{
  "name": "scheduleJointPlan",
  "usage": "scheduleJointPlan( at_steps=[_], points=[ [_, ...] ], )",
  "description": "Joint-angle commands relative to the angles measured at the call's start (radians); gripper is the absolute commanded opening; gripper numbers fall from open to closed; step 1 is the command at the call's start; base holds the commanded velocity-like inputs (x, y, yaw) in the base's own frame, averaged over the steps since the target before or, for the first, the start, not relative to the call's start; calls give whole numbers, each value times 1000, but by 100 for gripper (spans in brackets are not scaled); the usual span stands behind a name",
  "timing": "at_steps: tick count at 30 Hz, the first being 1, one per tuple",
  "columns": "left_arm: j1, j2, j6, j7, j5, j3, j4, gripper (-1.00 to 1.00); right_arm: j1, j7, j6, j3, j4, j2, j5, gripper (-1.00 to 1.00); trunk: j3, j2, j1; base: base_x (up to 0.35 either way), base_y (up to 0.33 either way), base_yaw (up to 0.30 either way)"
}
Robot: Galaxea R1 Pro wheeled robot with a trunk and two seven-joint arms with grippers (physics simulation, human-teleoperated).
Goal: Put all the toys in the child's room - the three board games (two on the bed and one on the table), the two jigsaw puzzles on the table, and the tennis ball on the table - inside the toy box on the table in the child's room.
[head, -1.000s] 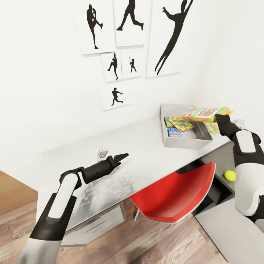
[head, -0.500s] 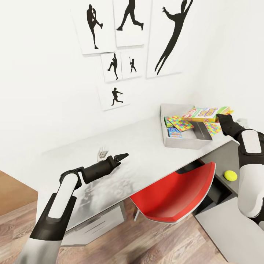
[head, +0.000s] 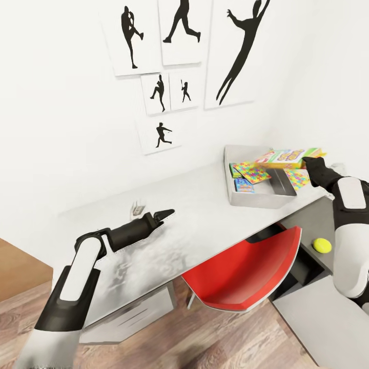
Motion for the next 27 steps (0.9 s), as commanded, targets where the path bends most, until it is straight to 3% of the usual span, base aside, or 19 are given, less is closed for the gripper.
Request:
scheduleJointPlan(
  at_steps=[1,5,12,13,27],
  points=[
    [-7,0,10,4,5,6,-6,100,-7,-14,-1,2,4,-4,-16,-100,-2,-2,1,0,0,0],
    [-18,2,32,3,7,29,-29,100,-29,-37,-24,6,26,-9,-21,-100,-4,-2,1,0,0,0],
    [-23,2,55,5,10,34,-40,100,-69,-46,-63,10,55,-12,-23,-100,-11,-2,1,0,0,0],
    [-23,2,57,5,10,35,-41,100,-82,-46,-189,10,55,-12,-24,-100,-12,-2,1,0,0,0],
    [-24,2,71,3,18,35,-42,100,-86,-48,-198,10,57,-14,-24,-100,-17,-2,1,0,0,0]
  ],
)
